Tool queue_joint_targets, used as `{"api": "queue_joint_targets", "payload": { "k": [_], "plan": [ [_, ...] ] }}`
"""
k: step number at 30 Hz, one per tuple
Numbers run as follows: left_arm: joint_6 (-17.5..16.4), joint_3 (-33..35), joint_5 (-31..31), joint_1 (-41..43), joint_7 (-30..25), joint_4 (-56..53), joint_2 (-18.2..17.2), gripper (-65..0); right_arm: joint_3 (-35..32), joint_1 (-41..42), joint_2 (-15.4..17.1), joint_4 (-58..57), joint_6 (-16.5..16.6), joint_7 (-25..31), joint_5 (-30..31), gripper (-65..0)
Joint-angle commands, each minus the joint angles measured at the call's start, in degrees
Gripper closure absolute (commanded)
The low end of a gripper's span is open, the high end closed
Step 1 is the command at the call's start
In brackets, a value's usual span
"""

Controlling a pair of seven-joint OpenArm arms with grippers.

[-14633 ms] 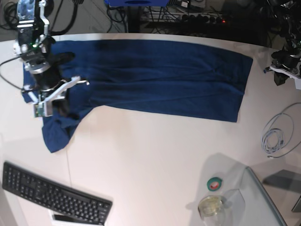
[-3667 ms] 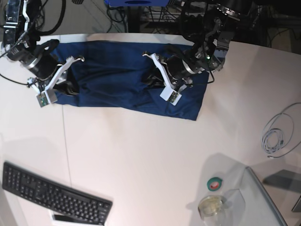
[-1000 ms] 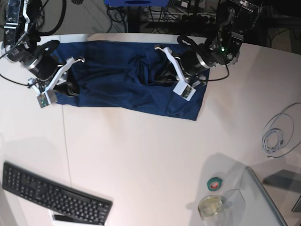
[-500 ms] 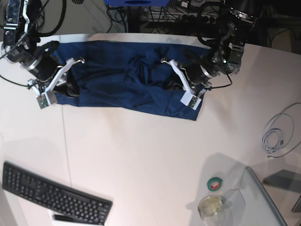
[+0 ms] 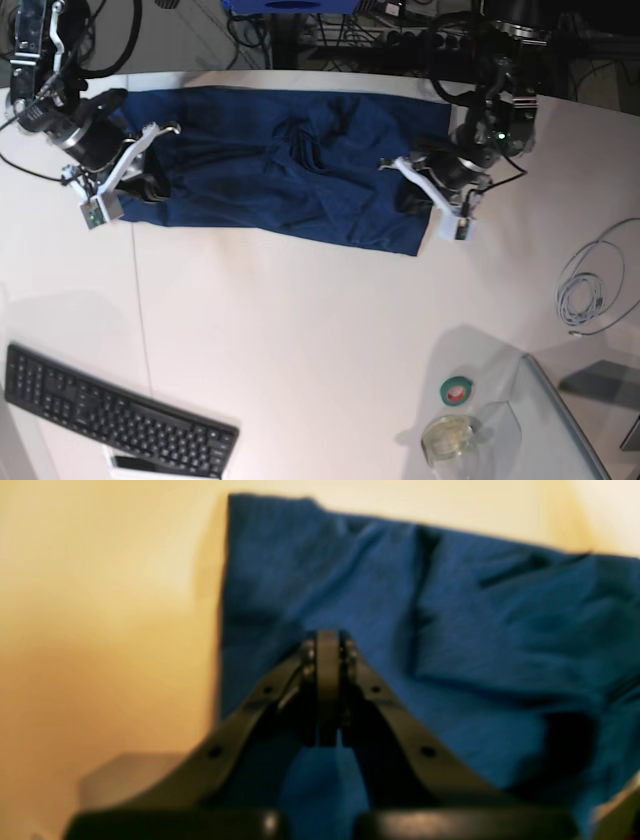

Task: Layout the t-shirt on the table in an organized manner, then fold the t-shirt properly
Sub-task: 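Press and smooth the folded end with the left gripper near the middle, then flatten the folded shirt with the right gripper and withdraw both grippers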

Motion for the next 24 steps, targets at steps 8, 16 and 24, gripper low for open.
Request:
{"api": "queue_joint_targets", "payload": {
  "k": [8, 16, 24],
  "plan": [
    [-0.50, 0.21, -0.88, -2.57, -0.72, -4.74, 3.89, 0.0, 0.20, 0.45, 0.49, 0.11, 0.42, 1.36, 1.04, -6.3],
    [-0.50, 4.60, -1.23, -4.24, -0.72, -5.36, 5.21, 0.0, 0.20, 0.45, 0.66, -0.16, 0.42, 1.45, 1.04, -6.3],
    [-0.50, 8.30, -1.32, -6.97, -0.63, -5.62, 7.76, 0.0, 0.20, 0.54, 0.75, -0.16, 0.42, 1.45, 1.04, -6.3]
  ]
}}
